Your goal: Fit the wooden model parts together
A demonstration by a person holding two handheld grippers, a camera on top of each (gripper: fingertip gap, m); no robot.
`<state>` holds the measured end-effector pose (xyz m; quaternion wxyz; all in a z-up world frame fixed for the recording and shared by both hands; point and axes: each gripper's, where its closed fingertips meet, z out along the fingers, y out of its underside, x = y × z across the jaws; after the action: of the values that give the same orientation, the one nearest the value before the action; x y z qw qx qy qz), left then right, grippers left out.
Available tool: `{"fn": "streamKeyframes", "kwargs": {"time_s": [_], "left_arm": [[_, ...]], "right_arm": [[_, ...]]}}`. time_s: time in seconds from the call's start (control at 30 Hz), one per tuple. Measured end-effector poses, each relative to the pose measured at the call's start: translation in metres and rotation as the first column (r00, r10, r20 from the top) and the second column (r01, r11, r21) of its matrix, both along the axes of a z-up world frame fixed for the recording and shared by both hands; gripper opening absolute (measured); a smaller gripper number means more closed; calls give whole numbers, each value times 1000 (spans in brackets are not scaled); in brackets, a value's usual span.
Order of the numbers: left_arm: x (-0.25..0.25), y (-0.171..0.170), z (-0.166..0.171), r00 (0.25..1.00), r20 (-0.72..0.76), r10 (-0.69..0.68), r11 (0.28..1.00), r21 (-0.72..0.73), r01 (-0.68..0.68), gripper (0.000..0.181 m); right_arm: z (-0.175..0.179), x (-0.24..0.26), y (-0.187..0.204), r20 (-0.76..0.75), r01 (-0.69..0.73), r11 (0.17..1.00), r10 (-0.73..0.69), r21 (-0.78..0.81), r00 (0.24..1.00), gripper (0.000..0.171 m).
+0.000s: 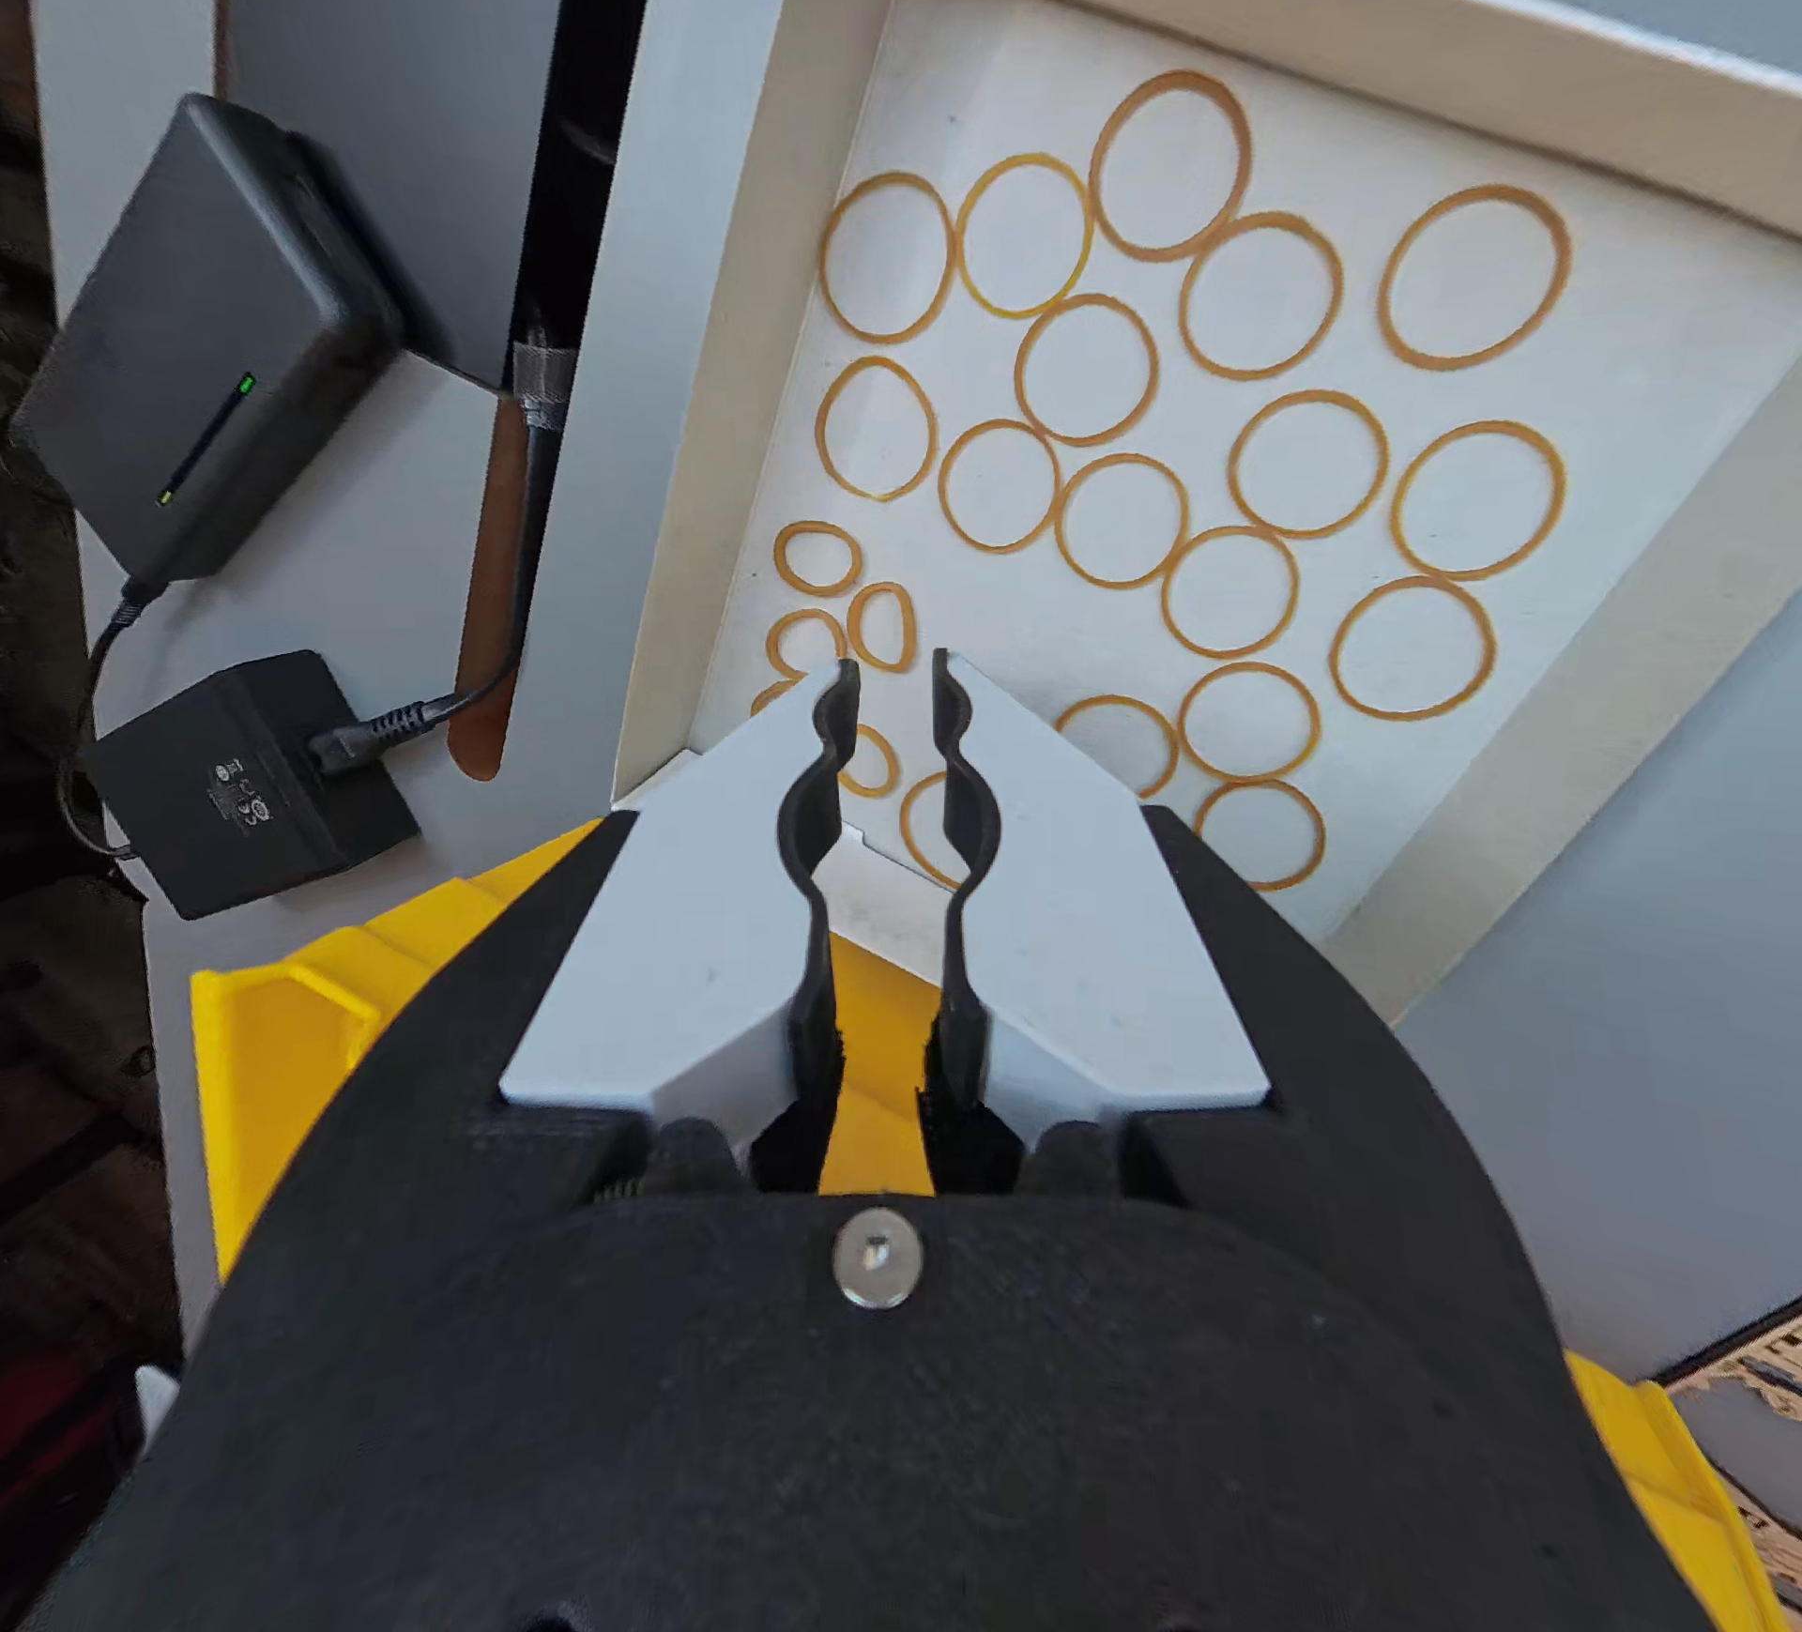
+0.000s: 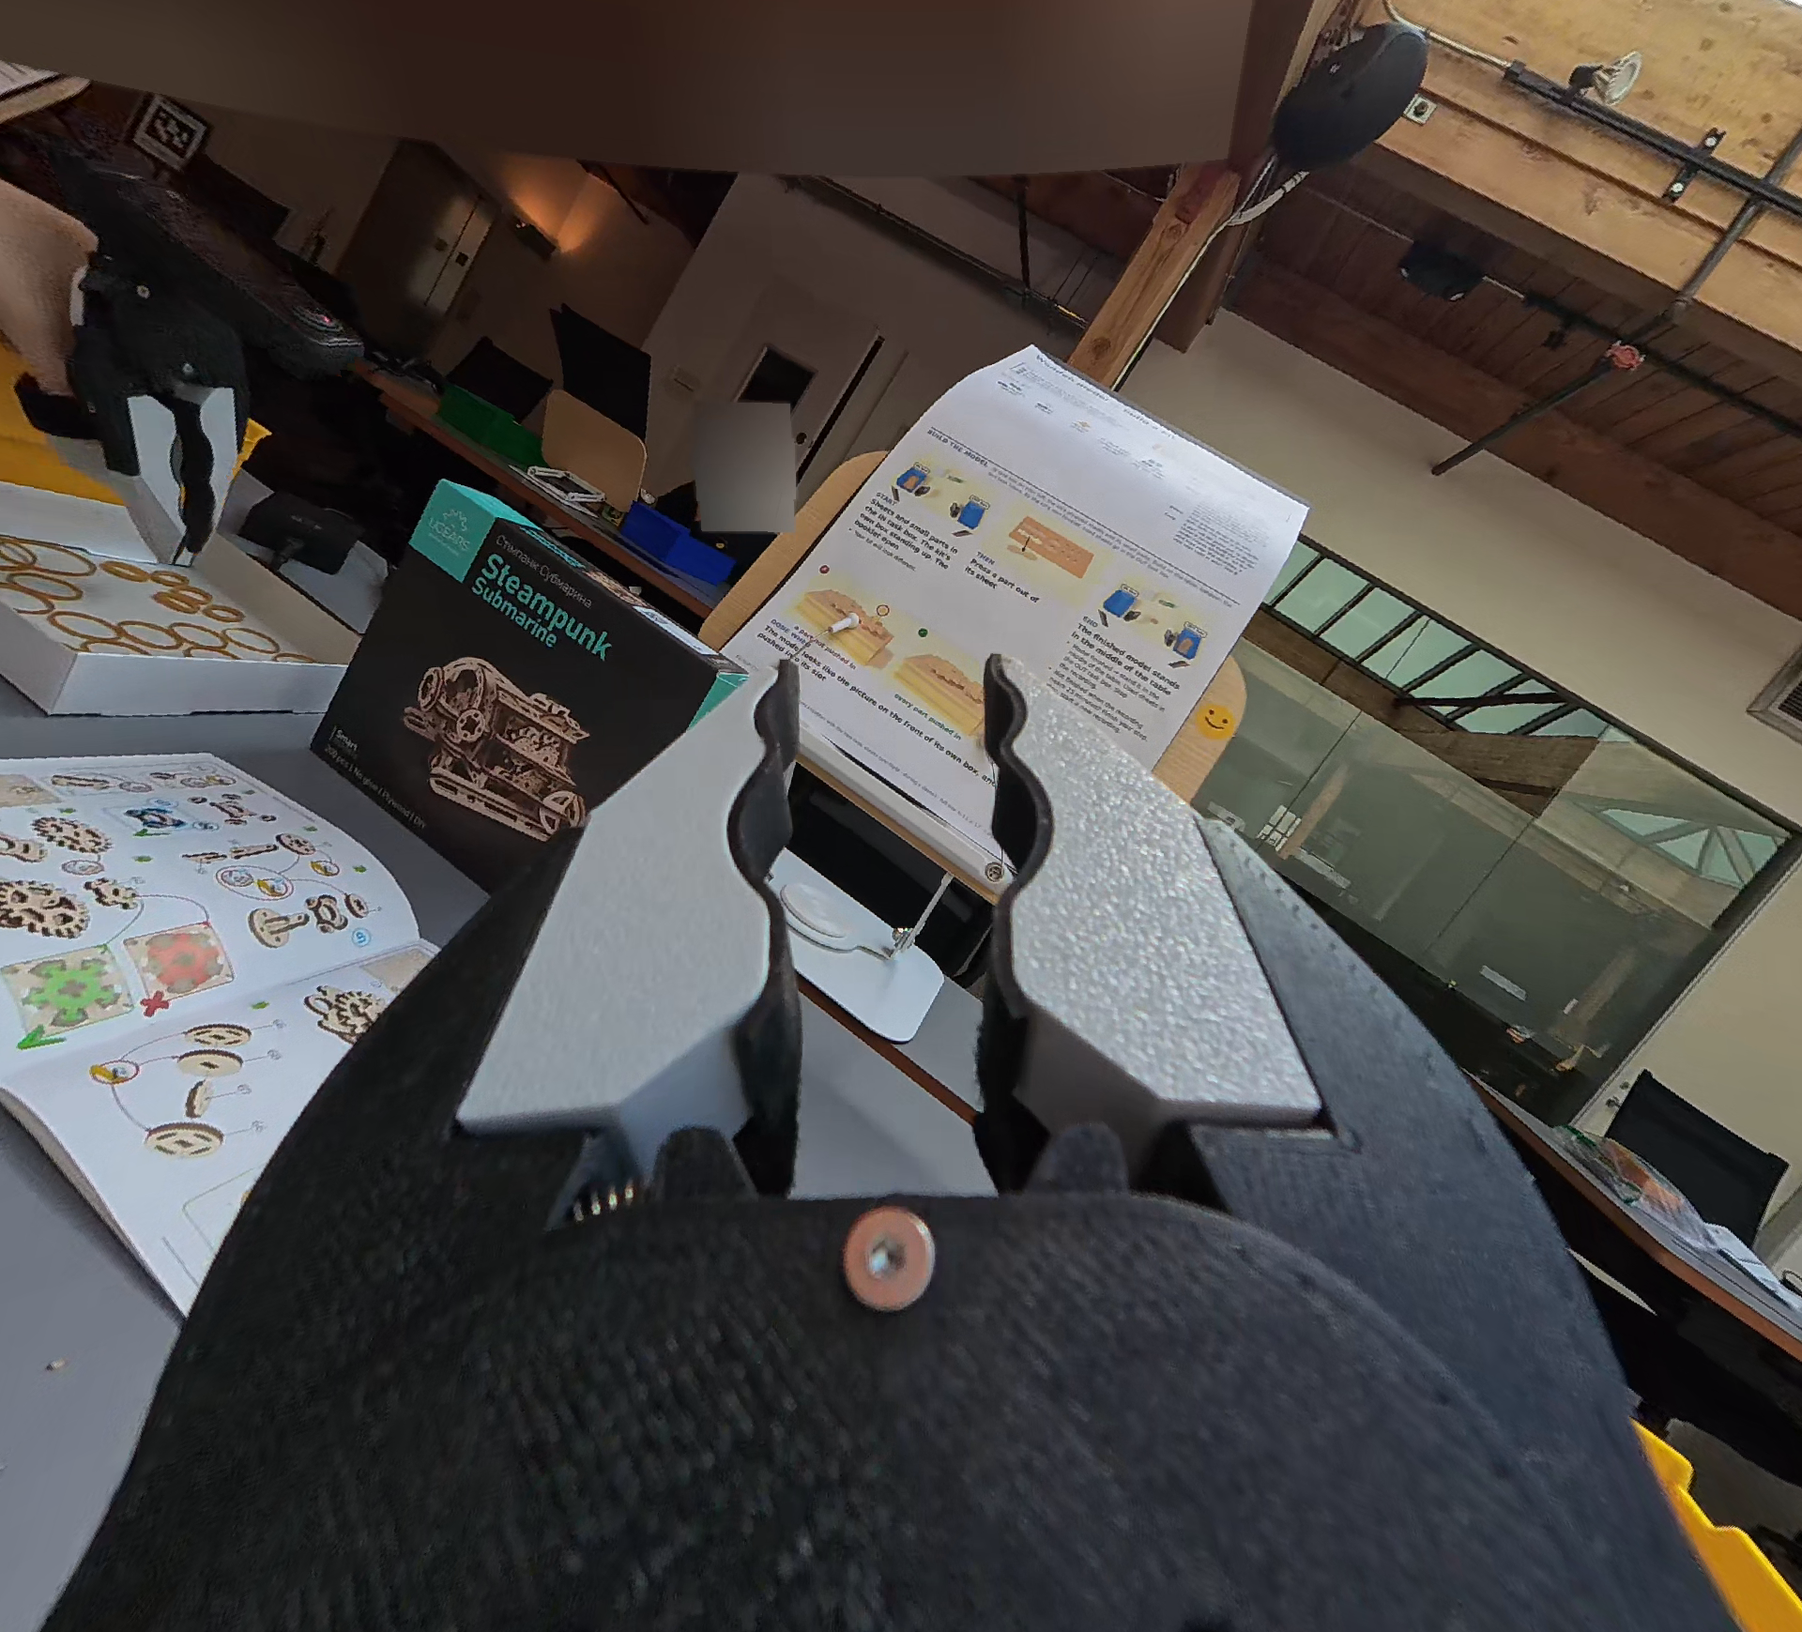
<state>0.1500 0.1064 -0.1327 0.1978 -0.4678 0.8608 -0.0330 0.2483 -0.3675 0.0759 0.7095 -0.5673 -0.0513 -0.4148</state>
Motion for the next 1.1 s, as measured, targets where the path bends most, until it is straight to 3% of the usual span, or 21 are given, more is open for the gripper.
{"fn": "streamKeyframes", "kwargs": {"time_s": [0.03, 0.57, 0.83, 1.0, 1.1], "left_arm": [[1, 4, -5, 999, -34, -3, 1000, 25, 4, 11], [4, 7, -29, 969, -238, -63, 992, 91, 87, 14], [1, 6, -33, 949, -308, -70, 993, 71, 97, 0], [5, 0, -7, 985, -162, -58, 992, 102, 75, 0], [1, -41, 36, 999, 47, -28, 999, -18, 29, 0]], "right_arm": [[0, 0, 0, 0, -2, 1000, 2, -3, 1000, 38], [-6, -13, 9, 43, -39, 997, 42, -69, 998, 39], [-9, -17, 12, 49, -52, 994, 57, -98, 997, 39], [-10, -21, 14, 43, -79, 990, 85, -116, 995, 39], [-18, -31, 22, 31, -131, 979, 137, -155, 990, 39]]}}
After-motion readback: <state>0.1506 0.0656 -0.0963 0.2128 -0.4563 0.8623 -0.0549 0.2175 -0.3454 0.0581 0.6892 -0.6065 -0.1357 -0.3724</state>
